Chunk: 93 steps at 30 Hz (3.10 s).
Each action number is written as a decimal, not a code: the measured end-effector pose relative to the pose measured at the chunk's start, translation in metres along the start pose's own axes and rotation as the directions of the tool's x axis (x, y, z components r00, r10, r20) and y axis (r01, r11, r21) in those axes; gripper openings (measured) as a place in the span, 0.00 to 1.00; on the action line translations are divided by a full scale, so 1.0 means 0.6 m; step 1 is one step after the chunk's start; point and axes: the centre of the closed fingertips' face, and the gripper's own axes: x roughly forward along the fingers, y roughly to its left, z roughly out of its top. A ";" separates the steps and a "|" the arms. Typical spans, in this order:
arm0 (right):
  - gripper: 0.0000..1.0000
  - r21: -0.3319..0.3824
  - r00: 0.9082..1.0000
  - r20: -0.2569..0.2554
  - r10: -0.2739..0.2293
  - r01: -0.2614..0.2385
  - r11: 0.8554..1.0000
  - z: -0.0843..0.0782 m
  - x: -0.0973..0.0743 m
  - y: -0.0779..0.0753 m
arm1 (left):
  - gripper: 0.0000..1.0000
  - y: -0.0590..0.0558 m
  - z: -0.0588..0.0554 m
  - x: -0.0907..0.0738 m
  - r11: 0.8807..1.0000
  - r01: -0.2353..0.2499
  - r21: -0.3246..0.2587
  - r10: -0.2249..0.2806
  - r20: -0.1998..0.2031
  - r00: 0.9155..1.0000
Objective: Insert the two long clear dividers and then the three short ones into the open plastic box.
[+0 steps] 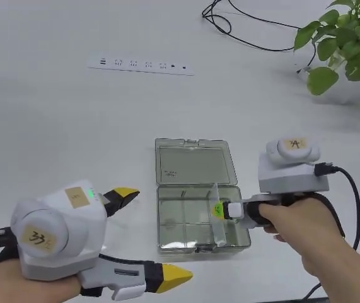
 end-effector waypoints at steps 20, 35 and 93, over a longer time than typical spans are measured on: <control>0.12 -0.019 0.999 0.004 0.037 -0.037 0.999 -0.012 0.017 -0.007 | 0.95 0.001 -0.002 -0.005 0.999 -0.031 -0.007 0.031 -0.005 1.000; 0.18 -0.070 0.994 0.041 0.101 -0.098 0.993 -0.017 0.000 0.001 | 0.95 -0.008 0.001 -0.030 0.995 -0.095 -0.008 0.095 -0.001 0.995; 0.80 -0.663 0.922 0.175 0.344 -0.148 0.734 -0.056 -0.159 -0.022 | 0.74 0.103 -0.114 -0.052 0.912 -0.370 -0.178 0.298 -0.335 0.894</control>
